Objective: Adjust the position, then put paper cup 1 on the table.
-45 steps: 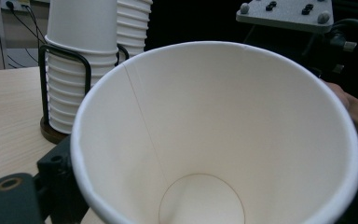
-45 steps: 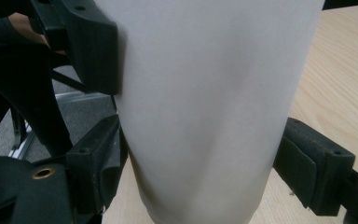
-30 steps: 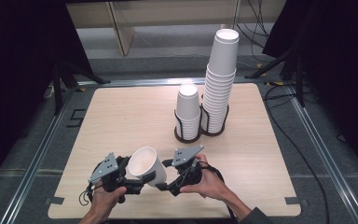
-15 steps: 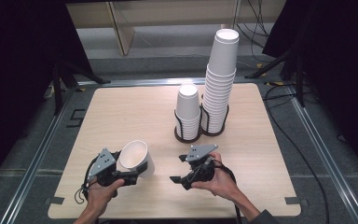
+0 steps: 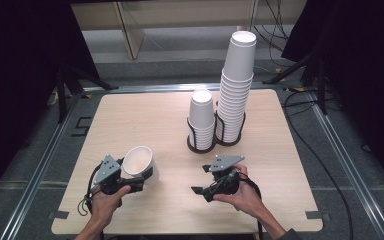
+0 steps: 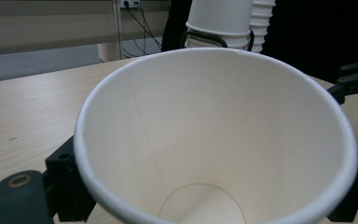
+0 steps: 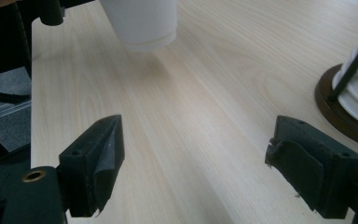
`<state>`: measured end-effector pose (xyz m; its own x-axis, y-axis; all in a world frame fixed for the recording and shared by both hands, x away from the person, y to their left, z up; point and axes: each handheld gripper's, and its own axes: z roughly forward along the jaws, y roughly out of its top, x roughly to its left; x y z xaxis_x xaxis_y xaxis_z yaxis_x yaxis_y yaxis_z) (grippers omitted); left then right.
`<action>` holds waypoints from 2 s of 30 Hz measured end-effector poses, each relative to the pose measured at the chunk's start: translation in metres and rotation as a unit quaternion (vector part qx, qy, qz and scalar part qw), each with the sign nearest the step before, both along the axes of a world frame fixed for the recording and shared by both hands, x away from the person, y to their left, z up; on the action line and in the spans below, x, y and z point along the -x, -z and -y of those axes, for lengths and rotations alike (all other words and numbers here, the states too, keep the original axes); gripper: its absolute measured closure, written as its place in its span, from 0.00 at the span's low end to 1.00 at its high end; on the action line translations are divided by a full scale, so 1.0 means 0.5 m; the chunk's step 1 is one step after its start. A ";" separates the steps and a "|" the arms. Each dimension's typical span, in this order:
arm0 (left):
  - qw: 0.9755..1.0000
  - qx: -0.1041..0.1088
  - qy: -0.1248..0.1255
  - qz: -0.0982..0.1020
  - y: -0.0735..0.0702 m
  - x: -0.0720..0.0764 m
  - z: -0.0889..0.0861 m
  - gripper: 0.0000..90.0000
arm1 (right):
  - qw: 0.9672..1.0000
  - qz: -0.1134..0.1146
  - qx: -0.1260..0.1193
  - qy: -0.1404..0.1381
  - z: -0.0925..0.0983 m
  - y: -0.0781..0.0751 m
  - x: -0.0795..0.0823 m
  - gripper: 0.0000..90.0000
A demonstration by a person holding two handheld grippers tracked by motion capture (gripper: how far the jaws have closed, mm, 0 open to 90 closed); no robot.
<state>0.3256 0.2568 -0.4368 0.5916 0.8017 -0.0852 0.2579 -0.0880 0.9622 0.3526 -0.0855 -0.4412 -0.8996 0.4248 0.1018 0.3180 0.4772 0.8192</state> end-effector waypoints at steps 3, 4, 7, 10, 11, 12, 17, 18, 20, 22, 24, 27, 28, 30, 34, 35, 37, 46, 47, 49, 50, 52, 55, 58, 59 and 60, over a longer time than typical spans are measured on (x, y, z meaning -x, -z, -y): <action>1.000 0.006 -0.005 0.004 0.004 -0.009 -0.004 0.14 | 1.000 0.000 0.002 0.009 0.009 0.002 -0.001 0.20; 1.000 -0.001 -0.009 0.000 0.002 -0.009 -0.006 0.14 | 1.000 -0.002 -0.001 0.013 0.012 0.003 -0.001 0.20; 1.000 0.004 -0.016 0.003 0.003 -0.016 -0.013 0.14 | 1.000 -0.003 -0.004 0.019 0.022 0.001 -0.001 0.20; 1.000 0.004 -0.025 0.004 0.003 -0.023 -0.023 0.14 | 1.000 -0.003 -0.007 0.026 0.029 0.004 0.000 0.20; 0.999 0.001 -0.032 -0.002 0.002 -0.023 -0.025 0.14 | 1.000 -0.003 -0.006 0.028 0.031 0.004 0.000 0.20; 0.999 0.000 -0.034 0.000 0.003 -0.026 -0.028 0.14 | 1.000 0.001 -0.002 0.029 0.034 0.004 0.000 0.20; 0.999 -0.003 -0.045 -0.004 0.007 -0.036 -0.036 0.14 | 1.000 0.000 -0.004 0.030 0.042 0.006 0.002 0.20; 0.999 -0.004 -0.046 -0.005 0.007 -0.038 -0.038 0.14 | 0.999 -0.001 -0.005 0.033 0.043 0.007 0.003 0.20; 0.999 0.002 -0.045 0.001 0.009 -0.044 -0.038 0.14 | 0.999 -0.008 -0.006 0.034 0.045 0.009 0.005 0.20; 0.999 -0.003 -0.049 -0.003 0.009 -0.046 -0.040 0.14 | 0.999 -0.001 -0.002 0.034 0.048 0.009 0.005 0.20; 0.999 -0.002 -0.050 -0.002 0.011 -0.050 -0.040 0.14 | 0.999 -0.010 -0.004 0.038 0.050 0.010 0.008 0.20; 0.999 -0.005 -0.054 -0.004 0.011 -0.055 -0.042 0.14 | 0.999 -0.009 -0.004 0.038 0.053 0.011 0.009 0.20; 0.998 -0.006 -0.055 -0.004 0.011 -0.058 -0.042 0.14 | 0.999 -0.008 -0.004 0.039 0.055 0.012 0.009 0.20; 0.998 -0.008 -0.060 -0.007 0.011 -0.062 -0.044 0.14 | 0.999 -0.009 -0.004 0.041 0.058 0.012 0.010 0.20; 0.998 -0.007 -0.064 -0.010 0.014 -0.071 -0.047 0.14 | 0.999 -0.012 -0.005 0.043 0.063 0.011 0.012 0.19; 0.998 -0.004 -0.065 -0.008 0.016 -0.074 -0.047 0.14 | 0.999 -0.005 -0.003 0.044 0.066 0.011 0.011 0.19; 0.998 -0.007 -0.065 -0.010 0.018 -0.079 -0.049 0.14 | 0.999 -0.010 -0.006 0.048 0.067 0.011 0.013 0.20; 0.997 -0.019 -0.077 -0.016 0.019 -0.115 -0.056 0.14 | 0.999 -0.011 -0.004 0.052 0.071 0.012 0.015 0.19; 0.996 -0.018 -0.081 -0.014 0.021 -0.120 -0.056 0.14 | 0.999 -0.006 -0.005 0.043 0.072 0.013 0.012 0.19; 0.996 -0.024 -0.085 -0.022 0.022 -0.129 -0.058 0.14 | 0.999 -0.010 -0.005 0.050 0.073 0.013 0.013 0.19; 0.996 -0.022 -0.086 -0.019 0.024 -0.135 -0.058 0.14 | 0.999 -0.012 -0.003 0.049 0.074 0.013 0.013 0.19; 0.995 -0.028 -0.091 -0.021 0.023 -0.145 -0.059 0.14 | 0.999 -0.012 -0.004 0.049 0.074 0.013 0.013 0.19; 0.995 -0.026 -0.098 -0.017 0.020 -0.162 -0.061 0.14 | 0.999 -0.012 -0.004 0.050 0.075 0.013 0.013 0.19; 0.994 -0.032 -0.105 -0.015 0.022 -0.177 -0.062 0.14 | 0.999 -0.006 -0.002 0.050 0.077 0.013 0.012 0.19; 0.993 -0.033 -0.110 -0.016 0.022 -0.182 -0.063 0.14 | 0.999 -0.006 -0.003 0.050 0.077 0.013 0.012 0.19; 0.993 -0.031 -0.114 -0.017 0.023 -0.188 -0.064 0.14 | 0.999 -0.006 -0.005 0.049 0.077 0.014 0.011 0.19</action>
<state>0.4197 0.2891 -0.4483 0.3913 0.9190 -0.0487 0.3106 -0.0821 0.9470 0.3469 -0.1242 -0.4483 -0.8522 0.5097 0.1180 0.3734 0.4346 0.8196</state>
